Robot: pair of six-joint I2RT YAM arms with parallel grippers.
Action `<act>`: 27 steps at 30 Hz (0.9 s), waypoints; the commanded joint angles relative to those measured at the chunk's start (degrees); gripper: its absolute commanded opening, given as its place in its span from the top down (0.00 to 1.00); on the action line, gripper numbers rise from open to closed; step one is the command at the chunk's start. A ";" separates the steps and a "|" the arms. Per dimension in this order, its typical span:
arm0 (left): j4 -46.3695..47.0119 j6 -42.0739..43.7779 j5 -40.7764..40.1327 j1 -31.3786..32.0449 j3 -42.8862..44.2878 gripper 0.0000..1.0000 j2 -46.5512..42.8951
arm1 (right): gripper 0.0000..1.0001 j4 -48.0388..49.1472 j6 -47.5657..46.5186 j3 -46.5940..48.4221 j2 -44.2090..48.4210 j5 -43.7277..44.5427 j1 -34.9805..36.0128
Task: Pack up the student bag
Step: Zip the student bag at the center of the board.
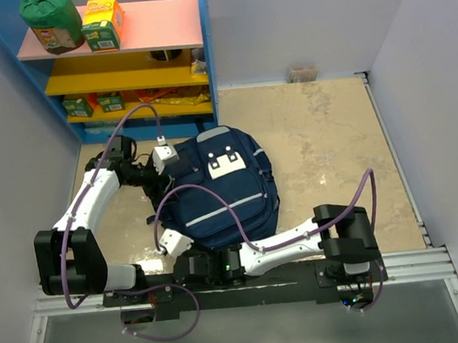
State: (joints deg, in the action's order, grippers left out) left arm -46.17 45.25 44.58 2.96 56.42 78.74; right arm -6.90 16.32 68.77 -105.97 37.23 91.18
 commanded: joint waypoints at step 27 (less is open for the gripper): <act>-11.23 12.14 9.74 17.07 -0.69 0.12 -15.46 | 1.00 -1.19 17.35 -15.08 31.01 9.97 -11.81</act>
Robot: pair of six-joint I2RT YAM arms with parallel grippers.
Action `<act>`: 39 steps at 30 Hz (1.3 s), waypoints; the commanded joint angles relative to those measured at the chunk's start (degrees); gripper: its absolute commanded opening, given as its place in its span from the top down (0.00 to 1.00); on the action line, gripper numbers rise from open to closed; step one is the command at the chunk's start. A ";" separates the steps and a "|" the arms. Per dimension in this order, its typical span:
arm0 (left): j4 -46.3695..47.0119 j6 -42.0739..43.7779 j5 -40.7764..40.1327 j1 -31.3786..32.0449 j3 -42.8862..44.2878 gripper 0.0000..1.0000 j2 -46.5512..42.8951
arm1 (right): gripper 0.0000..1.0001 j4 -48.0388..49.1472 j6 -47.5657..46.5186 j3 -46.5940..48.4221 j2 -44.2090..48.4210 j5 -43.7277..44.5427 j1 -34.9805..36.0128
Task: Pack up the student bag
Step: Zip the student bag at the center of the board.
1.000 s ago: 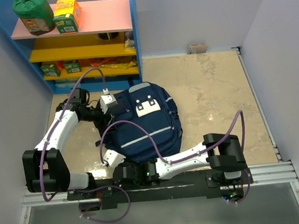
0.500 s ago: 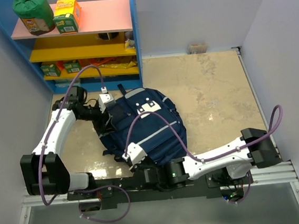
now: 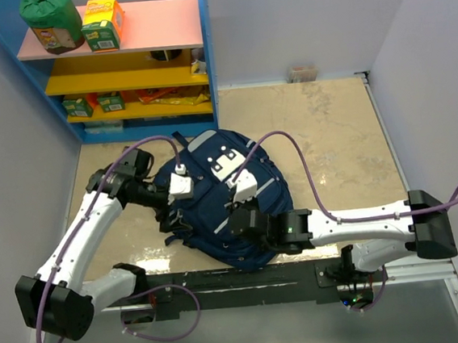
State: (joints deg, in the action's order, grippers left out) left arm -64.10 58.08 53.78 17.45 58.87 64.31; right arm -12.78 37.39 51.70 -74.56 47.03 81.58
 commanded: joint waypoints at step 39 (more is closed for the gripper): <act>54.09 -25.22 -36.48 18.23 -13.61 0.00 6.28 | 0.80 -11.66 14.48 -8.72 6.62 0.79 10.70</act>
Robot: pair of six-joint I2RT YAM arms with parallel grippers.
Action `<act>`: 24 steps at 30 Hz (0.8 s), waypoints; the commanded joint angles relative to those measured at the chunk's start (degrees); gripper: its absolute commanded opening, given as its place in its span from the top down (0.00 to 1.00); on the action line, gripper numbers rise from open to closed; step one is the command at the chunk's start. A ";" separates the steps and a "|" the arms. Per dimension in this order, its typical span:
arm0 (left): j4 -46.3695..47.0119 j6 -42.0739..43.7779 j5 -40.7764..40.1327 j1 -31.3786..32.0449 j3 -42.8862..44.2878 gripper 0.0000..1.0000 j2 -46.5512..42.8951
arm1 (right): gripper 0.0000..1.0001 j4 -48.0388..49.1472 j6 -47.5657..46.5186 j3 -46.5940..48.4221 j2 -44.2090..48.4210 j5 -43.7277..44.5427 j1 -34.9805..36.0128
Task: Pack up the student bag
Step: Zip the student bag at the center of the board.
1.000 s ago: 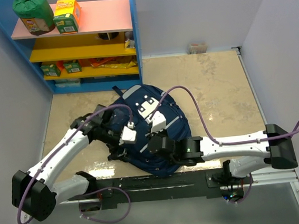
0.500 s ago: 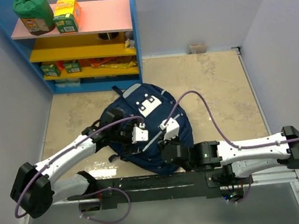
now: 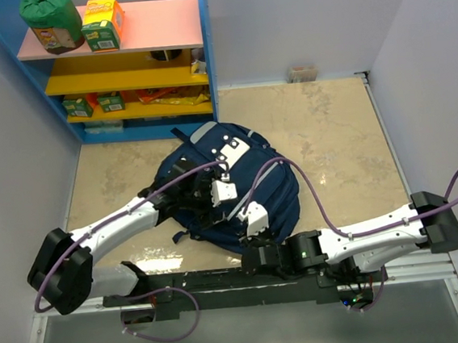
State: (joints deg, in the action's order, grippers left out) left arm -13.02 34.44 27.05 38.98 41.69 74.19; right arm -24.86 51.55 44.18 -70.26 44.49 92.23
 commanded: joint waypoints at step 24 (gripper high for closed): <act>-19.69 16.28 6.62 6.98 -3.46 0.15 -5.29 | 0.73 -0.80 2.94 -2.00 5.22 2.97 0.06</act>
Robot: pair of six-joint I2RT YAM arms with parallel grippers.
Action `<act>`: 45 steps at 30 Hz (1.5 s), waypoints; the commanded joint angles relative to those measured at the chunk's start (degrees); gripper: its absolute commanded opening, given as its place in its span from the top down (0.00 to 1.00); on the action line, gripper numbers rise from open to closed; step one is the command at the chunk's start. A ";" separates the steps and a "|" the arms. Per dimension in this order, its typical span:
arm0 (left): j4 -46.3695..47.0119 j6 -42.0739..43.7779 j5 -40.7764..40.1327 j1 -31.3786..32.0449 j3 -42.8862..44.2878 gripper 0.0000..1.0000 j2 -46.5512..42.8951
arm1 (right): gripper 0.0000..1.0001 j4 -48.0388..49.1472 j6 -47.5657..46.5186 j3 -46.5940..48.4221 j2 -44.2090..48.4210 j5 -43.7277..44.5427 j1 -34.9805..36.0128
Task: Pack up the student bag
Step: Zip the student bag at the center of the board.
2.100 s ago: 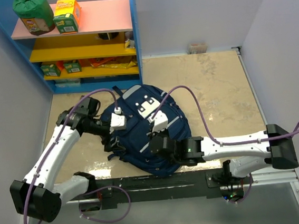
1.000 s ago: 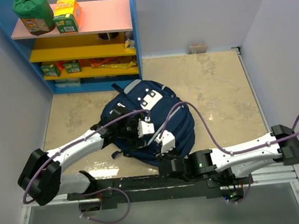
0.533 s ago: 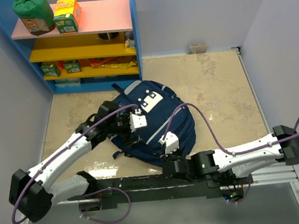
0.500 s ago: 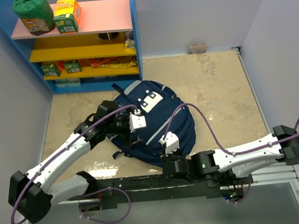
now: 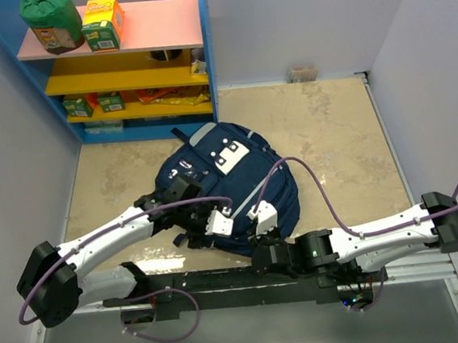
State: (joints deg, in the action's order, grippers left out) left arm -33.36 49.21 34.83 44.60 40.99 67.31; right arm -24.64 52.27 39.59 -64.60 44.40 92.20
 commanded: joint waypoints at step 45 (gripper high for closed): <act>12.10 -7.99 -13.65 4.71 -1.80 0.87 -1.21 | 0.71 6.09 -7.17 3.39 -3.52 -0.81 0.26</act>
State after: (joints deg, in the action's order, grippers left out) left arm -24.71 40.34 21.63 50.72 36.84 68.75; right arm -23.49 49.67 41.15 -67.94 43.77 92.23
